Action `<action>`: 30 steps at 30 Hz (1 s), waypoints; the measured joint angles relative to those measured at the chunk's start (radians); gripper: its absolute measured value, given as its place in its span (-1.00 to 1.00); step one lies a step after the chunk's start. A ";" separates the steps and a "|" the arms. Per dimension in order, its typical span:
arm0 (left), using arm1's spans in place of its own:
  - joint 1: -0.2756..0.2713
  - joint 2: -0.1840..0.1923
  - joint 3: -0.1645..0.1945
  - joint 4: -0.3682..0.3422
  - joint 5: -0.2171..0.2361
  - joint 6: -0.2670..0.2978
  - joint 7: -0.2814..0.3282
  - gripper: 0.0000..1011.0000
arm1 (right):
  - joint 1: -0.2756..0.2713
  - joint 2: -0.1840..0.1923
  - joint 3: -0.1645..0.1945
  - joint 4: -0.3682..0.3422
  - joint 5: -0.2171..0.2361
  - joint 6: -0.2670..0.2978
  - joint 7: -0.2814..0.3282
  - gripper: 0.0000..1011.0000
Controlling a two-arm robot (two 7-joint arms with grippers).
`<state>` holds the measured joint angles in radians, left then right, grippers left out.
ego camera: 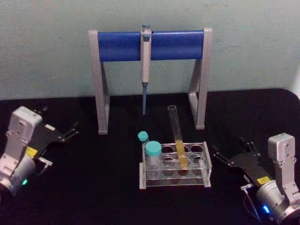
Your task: Pick up the test tube from the test tube rack, shake it, then place it back into the test tube rack.
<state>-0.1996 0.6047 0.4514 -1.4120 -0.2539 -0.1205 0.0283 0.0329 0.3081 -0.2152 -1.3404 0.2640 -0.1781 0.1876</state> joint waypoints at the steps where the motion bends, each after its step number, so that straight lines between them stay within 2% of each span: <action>1: 0.000 0.000 0.000 0.000 0.000 0.000 0.000 1.00 | 0.000 0.000 0.000 0.000 0.000 0.000 0.000 0.98; 30: 0.000 0.000 0.000 0.000 0.000 0.000 0.000 1.00 | -0.001 0.001 0.000 -0.003 0.002 -0.002 -0.002 0.98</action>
<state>-0.1995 0.6047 0.4514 -1.4120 -0.2539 -0.1205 0.0282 0.0314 0.3094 -0.2152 -1.3432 0.2658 -0.1797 0.1852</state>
